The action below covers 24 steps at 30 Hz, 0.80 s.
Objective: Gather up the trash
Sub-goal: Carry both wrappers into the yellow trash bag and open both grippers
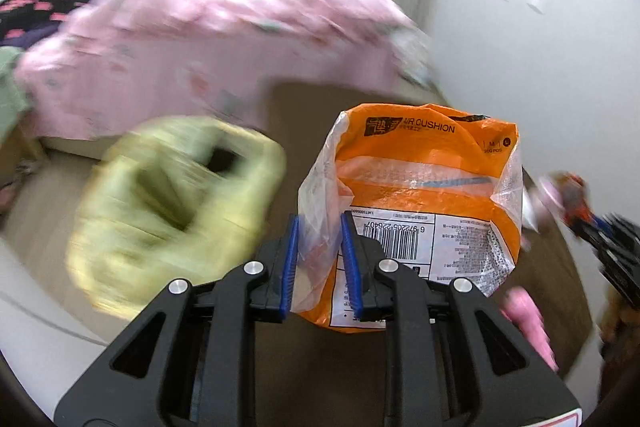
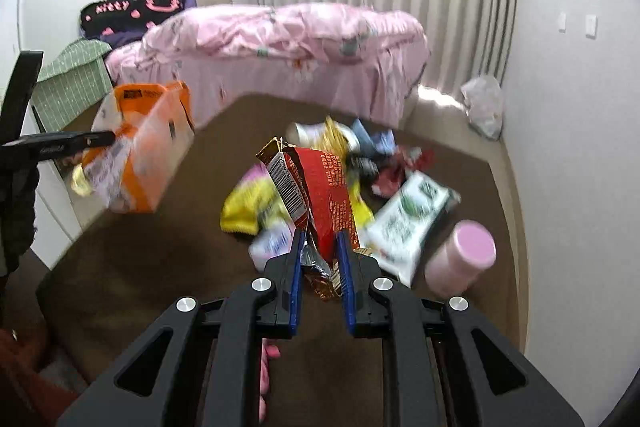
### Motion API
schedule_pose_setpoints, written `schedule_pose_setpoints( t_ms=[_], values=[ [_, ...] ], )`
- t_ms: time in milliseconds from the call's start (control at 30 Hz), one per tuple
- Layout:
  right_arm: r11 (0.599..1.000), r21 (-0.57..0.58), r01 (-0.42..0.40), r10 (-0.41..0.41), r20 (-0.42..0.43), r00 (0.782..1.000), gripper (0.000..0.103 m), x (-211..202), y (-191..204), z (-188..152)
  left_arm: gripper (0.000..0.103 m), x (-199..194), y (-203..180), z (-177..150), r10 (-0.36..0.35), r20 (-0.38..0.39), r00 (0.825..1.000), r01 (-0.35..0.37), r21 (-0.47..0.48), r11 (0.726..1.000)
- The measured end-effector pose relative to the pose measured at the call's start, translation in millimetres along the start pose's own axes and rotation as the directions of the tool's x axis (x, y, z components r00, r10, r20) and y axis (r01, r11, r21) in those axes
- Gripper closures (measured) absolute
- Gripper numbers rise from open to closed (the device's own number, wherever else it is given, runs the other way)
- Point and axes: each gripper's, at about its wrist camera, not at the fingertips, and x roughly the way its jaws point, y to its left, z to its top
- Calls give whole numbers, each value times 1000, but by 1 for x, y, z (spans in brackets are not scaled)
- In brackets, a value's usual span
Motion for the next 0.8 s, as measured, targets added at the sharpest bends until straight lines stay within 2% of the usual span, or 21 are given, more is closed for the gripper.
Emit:
schedule_pose_setpoints(
  t_ms=[33, 67, 133, 167, 267, 300, 367, 400, 500, 567, 600, 667, 800],
  values=[
    [1000, -12, -5, 5, 14, 1000, 87, 0, 3, 7, 83, -5, 12, 7, 89, 52, 995, -88, -16, 996],
    [1000, -24, -13, 14, 24, 1000, 87, 1, 7, 13, 83, -9, 26, 14, 209, 102, 973, -207, -35, 978],
    [997, -52, -49, 51, 41, 998, 87, 6, 18, 27, 83, -9, 51, 22, 404, 141, 904, -397, -81, 914],
    [995, -68, -71, 75, 48, 996, 87, 11, 25, 36, 83, -5, 65, 24, 478, 137, 867, -467, -104, 878],
    [988, -95, -122, 128, 60, 990, 87, 28, 46, 58, 83, 17, 94, 20, 591, 81, 803, -579, -129, 805],
    [983, -104, -150, 157, 63, 986, 87, 36, 55, 68, 83, 27, 100, 17, 615, 64, 786, -605, -124, 787],
    [971, -116, -209, 217, 63, 974, 87, 50, 72, 87, 83, 51, 108, 4, 637, 13, 771, -633, -97, 768],
    [962, -131, -240, 249, 59, 967, 87, 60, 84, 98, 83, 63, 110, -1, 623, -22, 782, -623, -85, 778],
    [930, -183, -318, 329, 29, 944, 87, 91, 121, 125, 83, 91, 106, -18, 496, -117, 860, -504, -48, 862],
    [907, -197, -373, 380, 0, 925, 87, 113, 143, 142, 83, 102, 101, -28, 377, -175, 909, -391, -49, 919],
    [889, -202, -410, 414, -25, 910, 87, 127, 156, 150, 83, 106, 104, -31, 329, -199, 923, -349, -70, 935],
    [860, -206, -466, 461, -73, 884, 87, 150, 179, 158, 84, 112, 110, -34, 260, -230, 938, -293, -126, 948],
    [800, -202, -566, 523, -229, 821, 87, 206, 226, 156, 84, 101, 124, -39, 255, -219, 942, -298, -195, 934]
  ],
)
